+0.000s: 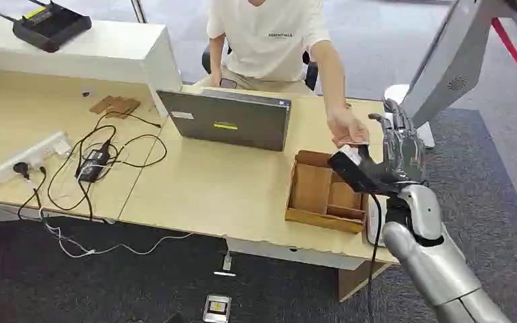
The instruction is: Pass the card to the sensor for recognition and then transmit it.
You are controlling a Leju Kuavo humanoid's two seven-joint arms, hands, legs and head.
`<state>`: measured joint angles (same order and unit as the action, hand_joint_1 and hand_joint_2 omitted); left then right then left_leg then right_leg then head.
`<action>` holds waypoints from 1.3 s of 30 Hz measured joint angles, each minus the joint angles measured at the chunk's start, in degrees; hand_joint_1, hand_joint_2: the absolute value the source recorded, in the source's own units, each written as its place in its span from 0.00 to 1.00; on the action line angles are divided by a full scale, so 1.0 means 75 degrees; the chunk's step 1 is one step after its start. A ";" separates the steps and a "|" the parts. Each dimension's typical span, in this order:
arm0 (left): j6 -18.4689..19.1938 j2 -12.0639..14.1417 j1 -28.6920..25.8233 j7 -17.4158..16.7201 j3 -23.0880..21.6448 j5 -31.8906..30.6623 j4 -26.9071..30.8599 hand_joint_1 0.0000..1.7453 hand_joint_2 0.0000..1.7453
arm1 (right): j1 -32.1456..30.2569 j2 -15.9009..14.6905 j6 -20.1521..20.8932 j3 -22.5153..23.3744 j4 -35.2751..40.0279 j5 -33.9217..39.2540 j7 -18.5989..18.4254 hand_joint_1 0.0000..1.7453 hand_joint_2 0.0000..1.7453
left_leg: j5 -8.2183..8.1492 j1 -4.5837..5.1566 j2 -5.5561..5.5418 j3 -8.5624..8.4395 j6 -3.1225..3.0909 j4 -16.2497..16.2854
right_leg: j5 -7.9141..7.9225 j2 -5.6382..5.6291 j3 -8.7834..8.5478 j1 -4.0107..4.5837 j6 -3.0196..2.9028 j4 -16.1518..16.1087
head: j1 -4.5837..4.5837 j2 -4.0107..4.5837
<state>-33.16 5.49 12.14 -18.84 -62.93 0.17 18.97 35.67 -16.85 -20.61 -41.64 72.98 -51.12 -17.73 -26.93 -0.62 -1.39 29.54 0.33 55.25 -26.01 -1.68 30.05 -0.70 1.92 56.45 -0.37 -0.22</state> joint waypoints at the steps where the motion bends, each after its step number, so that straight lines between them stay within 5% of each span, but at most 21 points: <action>1: 0.0000 0.0000 0.0000 0.0000 0.0000 -0.0023 0.0003 0.00 0.00 | -0.0001 -0.0003 0.0006 0.0000 0.0000 0.0009 0.0000 1.00 1.00 | 0.0000 0.0000 0.0000 0.0000 0.0000 0.0000 | 0.0000 0.0000 0.0000 0.0000 0.0000 0.0000 | 0.0000 0.0000; 25: -0.0079 0.0000 -0.0015 -0.0012 -0.0003 -0.0044 0.0029 0.00 0.00 | -0.0141 -0.0058 0.0102 0.0029 0.0015 0.0282 -0.0087 1.00 1.00 | 0.0000 0.0000 0.0001 -0.0001 0.0000 0.0001 | 0.0000 -0.0001 0.0001 0.0000 0.0000 -0.0001 | 0.0000 0.0000; 39: -0.0294 0.0032 -0.0296 0.0236 0.0149 0.0388 0.0026 0.00 0.00 | -0.0904 -0.0822 -0.0143 0.0720 0.0335 0.0959 -0.0405 1.00 1.00 | -0.0001 0.0001 0.0002 0.0001 0.0000 0.0001 | 0.0000 -0.0001 0.0003 -0.0002 0.0000 -0.0004 | 0.0000 0.0000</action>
<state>-35.37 5.73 9.91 -17.07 -61.81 3.08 19.17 28.89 -23.02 -21.68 -36.24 75.50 -43.93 -20.76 -26.93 -0.61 -1.37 29.54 0.33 55.26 -26.01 -1.69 30.07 -0.72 1.92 56.42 -0.37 -0.22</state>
